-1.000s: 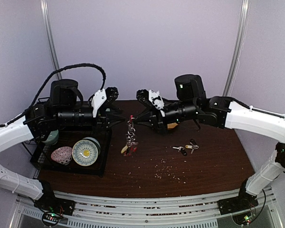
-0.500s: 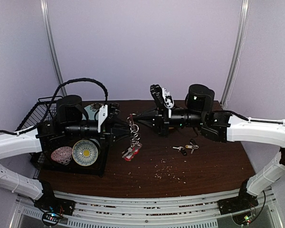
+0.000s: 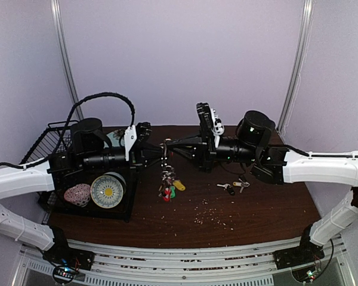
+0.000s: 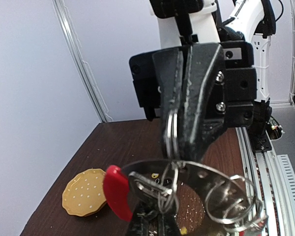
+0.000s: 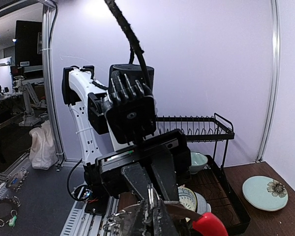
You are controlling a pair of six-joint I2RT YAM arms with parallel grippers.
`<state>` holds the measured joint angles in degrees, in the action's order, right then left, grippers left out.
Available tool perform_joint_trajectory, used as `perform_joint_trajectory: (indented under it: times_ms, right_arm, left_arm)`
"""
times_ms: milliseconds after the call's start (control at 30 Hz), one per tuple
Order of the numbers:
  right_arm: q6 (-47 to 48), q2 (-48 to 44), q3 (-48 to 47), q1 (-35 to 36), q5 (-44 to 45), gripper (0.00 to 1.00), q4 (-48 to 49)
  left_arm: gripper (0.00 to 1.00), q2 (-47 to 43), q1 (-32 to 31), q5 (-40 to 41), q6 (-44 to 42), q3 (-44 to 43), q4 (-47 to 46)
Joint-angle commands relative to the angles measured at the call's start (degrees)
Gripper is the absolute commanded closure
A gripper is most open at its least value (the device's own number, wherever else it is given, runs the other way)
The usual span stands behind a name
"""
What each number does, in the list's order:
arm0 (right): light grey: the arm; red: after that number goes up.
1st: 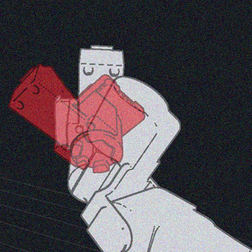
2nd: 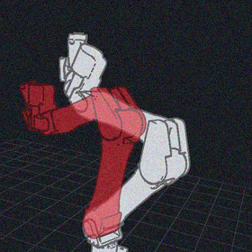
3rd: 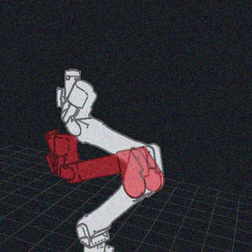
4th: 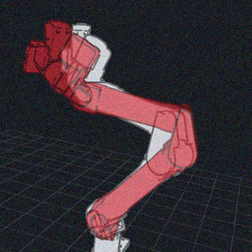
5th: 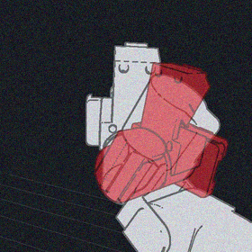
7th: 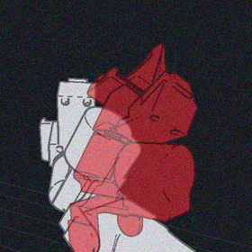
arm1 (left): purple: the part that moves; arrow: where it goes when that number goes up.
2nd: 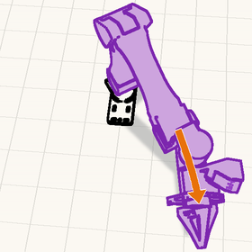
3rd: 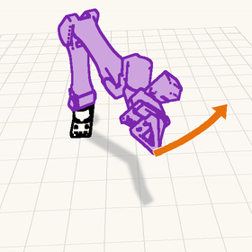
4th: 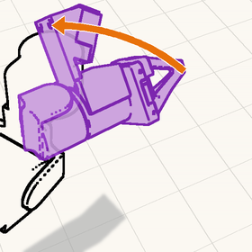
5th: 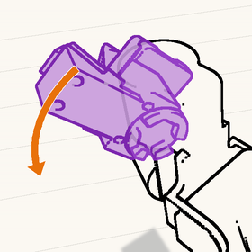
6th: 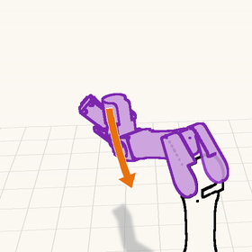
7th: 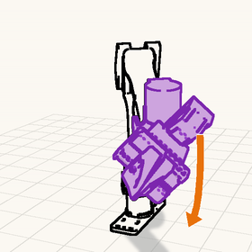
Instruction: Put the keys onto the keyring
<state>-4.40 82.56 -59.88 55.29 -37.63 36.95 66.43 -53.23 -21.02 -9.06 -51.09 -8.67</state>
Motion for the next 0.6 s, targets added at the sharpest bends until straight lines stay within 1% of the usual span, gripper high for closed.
perform_joint_trajectory:
  times_ms: [0,100,233,300,400,567]
  right_arm:
    - [-4.0,-1.7,1.9,0.5,3.5,1.00,7.3]
    - [-8.6,-1.6,2.9,0.5,11.4,1.00,11.5]
    - [-12.5,-0.7,4.9,1.8,19.2,1.00,18.6]
    - [-13.6,-0.3,5.7,2.2,23.6,1.00,19.9]
    - [-14.6,0.3,6.5,2.3,27.1,1.00,21.4]
    - [-16.7,2.7,5.4,2.3,27.7,1.00,23.2]
  left_arm:
    - [1.00,-0.6,-1.1,5.4,1.5,1.1,-3.8]
    - [1.00,0.7,-2.2,9.4,1.7,2.0,-4.0]
    - [1.00,3.6,-7.5,16.5,-0.3,1.2,-4.8]
    - [1.00,4.8,-8.6,16.7,-0.3,0.7,-5.5]
    - [1.00,5.6,-9.4,16.5,-0.6,0.9,-6.5]
    - [1.00,8.5,-10.0,15.6,-0.5,1.7,-9.5]
